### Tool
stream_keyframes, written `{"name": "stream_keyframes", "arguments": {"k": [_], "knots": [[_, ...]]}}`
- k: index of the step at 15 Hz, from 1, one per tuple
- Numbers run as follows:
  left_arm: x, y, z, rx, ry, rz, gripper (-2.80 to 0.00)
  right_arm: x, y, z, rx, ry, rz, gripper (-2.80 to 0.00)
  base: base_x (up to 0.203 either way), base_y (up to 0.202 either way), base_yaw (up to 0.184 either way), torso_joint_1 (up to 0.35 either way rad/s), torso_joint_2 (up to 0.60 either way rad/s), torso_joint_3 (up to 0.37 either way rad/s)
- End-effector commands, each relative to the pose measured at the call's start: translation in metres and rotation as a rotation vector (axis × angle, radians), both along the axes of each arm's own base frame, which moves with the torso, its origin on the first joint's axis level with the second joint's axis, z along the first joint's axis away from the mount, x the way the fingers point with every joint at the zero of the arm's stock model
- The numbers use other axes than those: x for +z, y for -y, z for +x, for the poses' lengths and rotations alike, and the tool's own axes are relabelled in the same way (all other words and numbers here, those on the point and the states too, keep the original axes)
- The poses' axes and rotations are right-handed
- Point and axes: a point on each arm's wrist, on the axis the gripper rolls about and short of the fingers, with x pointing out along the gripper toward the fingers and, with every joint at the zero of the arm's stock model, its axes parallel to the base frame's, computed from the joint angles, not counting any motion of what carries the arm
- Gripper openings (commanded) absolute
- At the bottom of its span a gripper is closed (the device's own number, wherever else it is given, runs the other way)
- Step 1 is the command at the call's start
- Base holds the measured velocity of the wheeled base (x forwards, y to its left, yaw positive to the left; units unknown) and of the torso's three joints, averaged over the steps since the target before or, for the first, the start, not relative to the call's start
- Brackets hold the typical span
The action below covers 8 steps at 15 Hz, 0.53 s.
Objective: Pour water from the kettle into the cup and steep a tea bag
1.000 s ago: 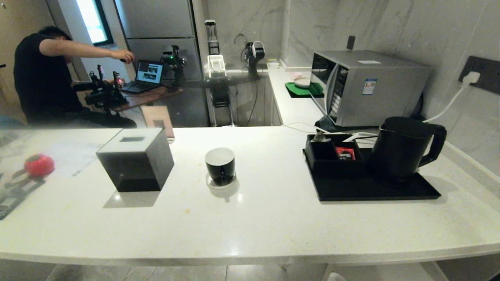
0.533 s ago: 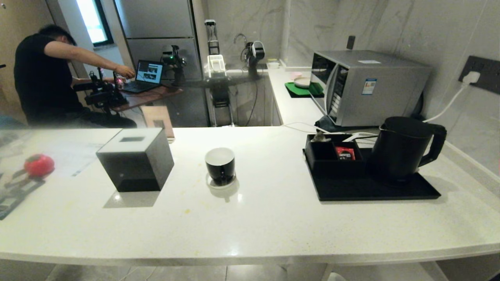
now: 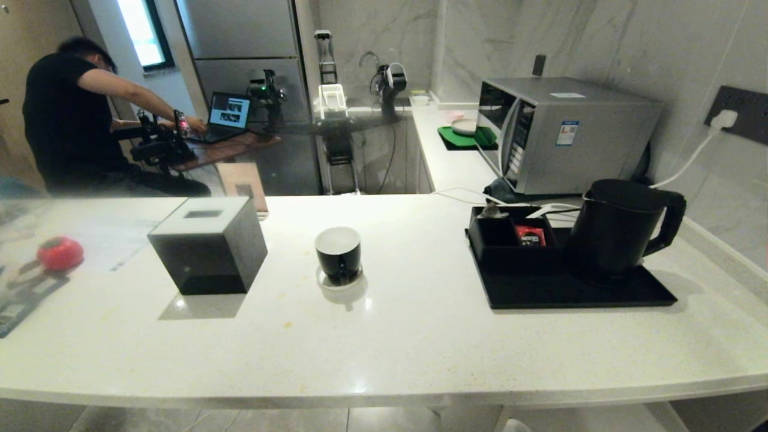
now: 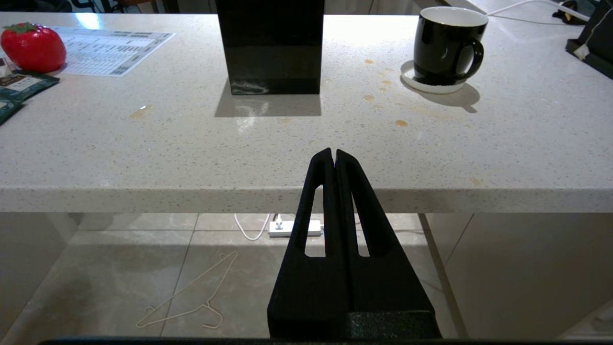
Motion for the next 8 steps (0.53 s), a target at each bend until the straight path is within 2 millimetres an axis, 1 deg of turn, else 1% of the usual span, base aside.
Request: {"name": "stream_keyframes", "arguments": {"k": [1,5,8], "knots": [[0.000,0.000,0.000,0.002,0.001,-0.001,-2.80,0.001,0.000,0.002,-0.001,-0.027,-0.002,-2.80,0.000,0.000,0.000,0.000,0.00,0.000],[0.000,0.000,0.000,0.002,0.001,-0.001,-2.80,0.005,0.000,0.013,-0.010,-0.139,0.004,-2.80,0.000,0.000,0.000,0.000,0.00,0.000],[0.000,0.000,0.000,0.002,0.000,-0.001,-2.80,0.018,0.000,0.028,-0.021,-0.163,0.028,-2.80,0.000,0.000,0.000,0.000,0.00,0.000]]}}
